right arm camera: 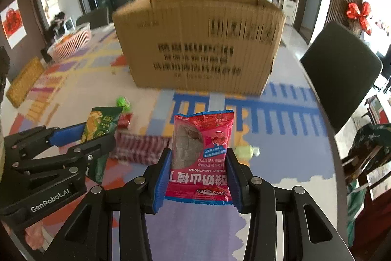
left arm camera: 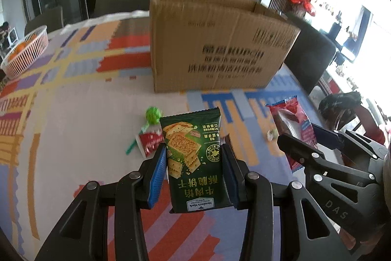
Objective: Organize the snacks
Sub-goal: 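Carry cracker pack and red bag into the box and open both grippers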
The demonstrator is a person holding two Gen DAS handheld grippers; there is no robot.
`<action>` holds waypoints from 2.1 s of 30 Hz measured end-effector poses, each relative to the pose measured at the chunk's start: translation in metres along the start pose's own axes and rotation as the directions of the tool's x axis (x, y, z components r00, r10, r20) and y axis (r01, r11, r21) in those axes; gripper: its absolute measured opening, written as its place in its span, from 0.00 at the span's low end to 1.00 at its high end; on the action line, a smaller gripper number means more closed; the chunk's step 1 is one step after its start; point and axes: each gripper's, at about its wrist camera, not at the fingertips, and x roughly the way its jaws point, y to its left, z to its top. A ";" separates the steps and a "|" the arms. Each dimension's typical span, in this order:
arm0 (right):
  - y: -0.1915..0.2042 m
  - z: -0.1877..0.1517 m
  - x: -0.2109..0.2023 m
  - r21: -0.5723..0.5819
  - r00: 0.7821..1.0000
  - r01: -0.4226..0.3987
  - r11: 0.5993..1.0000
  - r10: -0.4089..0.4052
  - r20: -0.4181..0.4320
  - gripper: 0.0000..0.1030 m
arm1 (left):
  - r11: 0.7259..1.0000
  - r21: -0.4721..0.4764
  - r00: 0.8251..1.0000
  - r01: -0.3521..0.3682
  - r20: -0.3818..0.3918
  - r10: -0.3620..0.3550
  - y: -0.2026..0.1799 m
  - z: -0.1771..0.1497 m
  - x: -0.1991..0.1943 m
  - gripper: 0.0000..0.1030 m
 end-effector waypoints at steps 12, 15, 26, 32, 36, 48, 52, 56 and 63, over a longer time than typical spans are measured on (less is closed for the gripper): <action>-0.002 0.037 -0.054 0.013 0.985 -0.015 1.000 0.012 0.171 0.42 | 0.999 0.050 0.983 0.008 0.181 -0.017 -0.010 0.042 -0.060 0.42; 0.000 0.049 -0.064 0.010 0.978 -0.021 1.000 0.018 0.208 0.42 | 0.998 0.060 0.976 0.005 0.215 -0.018 -0.012 0.054 -0.070 0.42; 0.001 0.092 -0.087 -0.007 0.951 -0.028 1.000 0.029 0.308 0.42 | 0.995 0.102 0.952 -0.011 0.305 -0.020 -0.020 0.100 -0.091 0.42; -0.001 0.117 -0.090 -0.013 0.943 -0.019 1.000 0.023 0.331 0.42 | 0.994 0.111 0.950 -0.008 0.312 -0.027 -0.019 0.127 -0.089 0.42; -0.005 0.138 -0.085 -0.014 0.942 -0.008 1.000 0.012 0.334 0.42 | 0.994 0.109 0.955 0.002 0.296 -0.034 -0.018 0.146 -0.080 0.42; -0.024 0.187 -0.036 -0.024 0.967 0.021 0.999 -0.015 0.253 0.42 | 0.993 0.113 0.975 -0.044 0.223 0.018 -0.008 0.194 -0.029 0.42; -0.028 0.194 -0.016 -0.025 0.977 0.035 0.999 -0.029 0.210 0.42 | 0.994 0.097 0.982 -0.047 0.185 0.028 -0.004 0.203 -0.009 0.42; -0.033 0.199 -0.002 -0.016 0.981 0.036 0.999 -0.033 0.193 0.44 | 0.991 0.114 0.985 -0.074 0.163 0.055 -0.005 0.210 0.006 0.48; -0.039 0.188 -0.007 0.000 0.980 0.068 0.998 -0.067 0.190 0.59 | 0.987 0.137 0.985 -0.080 0.165 0.057 -0.007 0.186 -0.004 0.53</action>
